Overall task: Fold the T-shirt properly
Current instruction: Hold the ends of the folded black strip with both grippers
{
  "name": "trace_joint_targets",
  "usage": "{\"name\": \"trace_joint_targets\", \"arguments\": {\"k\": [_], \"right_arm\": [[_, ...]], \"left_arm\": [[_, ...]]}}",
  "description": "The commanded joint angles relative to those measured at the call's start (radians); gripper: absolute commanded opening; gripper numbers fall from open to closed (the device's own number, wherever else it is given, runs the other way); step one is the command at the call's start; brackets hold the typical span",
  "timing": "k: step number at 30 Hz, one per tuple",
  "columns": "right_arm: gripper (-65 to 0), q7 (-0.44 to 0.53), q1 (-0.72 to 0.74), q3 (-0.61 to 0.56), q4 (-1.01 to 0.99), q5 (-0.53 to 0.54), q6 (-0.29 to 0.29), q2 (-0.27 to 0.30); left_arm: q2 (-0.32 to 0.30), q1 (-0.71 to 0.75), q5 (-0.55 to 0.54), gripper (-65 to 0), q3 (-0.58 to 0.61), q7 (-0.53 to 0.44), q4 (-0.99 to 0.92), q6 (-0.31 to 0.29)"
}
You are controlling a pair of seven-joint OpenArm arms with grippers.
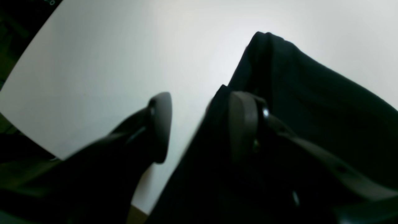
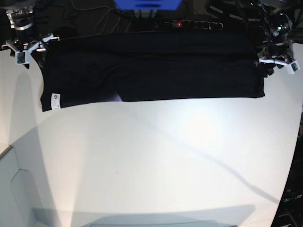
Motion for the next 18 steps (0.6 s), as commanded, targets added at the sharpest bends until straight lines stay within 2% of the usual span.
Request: {"name": "trace_joint_targets", "arguments": {"k": [1, 9, 18], "right_arm": [[-32.9, 0.025, -0.007, 0.008, 0.021, 0.014, 0.013, -0.007], [-32.9, 0.027, -0.016, 0.001, 0.067, 0.178, 0.013, -0.055], [-32.9, 0.022, -0.047, -0.154, 0.034, 0.175, 0.013, -0.053]], "left_arm": [[-0.016, 0.004, -0.004, -35.6, -0.01, -0.019, 0.02, 0.004], [-0.002, -0.003, -0.004, -35.6, -0.053, -0.019, 0.106, 0.004], [0.001, -0.004, -0.004, -35.5, -0.067, -0.019, 0.129, 0.006]]}}
